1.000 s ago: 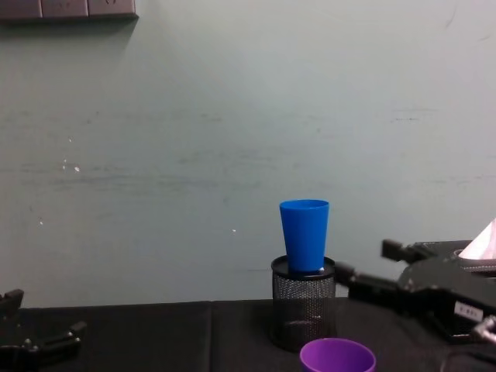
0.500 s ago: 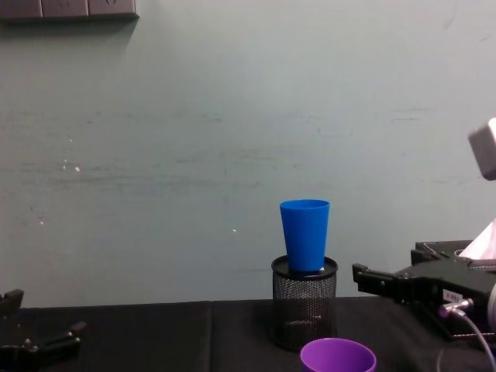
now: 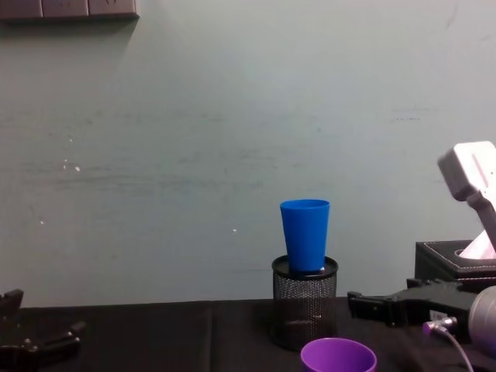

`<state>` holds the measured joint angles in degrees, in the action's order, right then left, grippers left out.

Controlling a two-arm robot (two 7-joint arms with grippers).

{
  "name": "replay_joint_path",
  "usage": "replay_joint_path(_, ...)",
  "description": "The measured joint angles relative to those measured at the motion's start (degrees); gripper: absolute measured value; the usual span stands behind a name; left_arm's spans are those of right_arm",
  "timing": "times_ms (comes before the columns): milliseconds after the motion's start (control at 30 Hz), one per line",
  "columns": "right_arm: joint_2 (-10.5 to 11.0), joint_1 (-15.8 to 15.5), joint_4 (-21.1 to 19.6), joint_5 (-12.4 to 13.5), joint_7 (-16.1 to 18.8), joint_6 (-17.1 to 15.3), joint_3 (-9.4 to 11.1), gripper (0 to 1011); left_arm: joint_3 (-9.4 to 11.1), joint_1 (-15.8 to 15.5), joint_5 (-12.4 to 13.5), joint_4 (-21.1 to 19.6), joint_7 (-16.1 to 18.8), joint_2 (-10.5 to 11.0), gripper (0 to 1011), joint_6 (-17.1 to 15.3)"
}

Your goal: Pick up one cup with a gripper and tap it against the other cup.

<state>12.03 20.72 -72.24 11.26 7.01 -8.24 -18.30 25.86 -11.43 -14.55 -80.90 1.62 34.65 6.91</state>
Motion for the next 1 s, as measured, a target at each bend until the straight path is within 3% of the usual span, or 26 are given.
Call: replay_joint_path(1000, 0.23, -0.32, -0.79, -0.04, -0.45, -0.19, 0.07, 1003, 0.00, 0.00, 0.00, 0.00, 0.00, 0.00, 1000, 0.00)
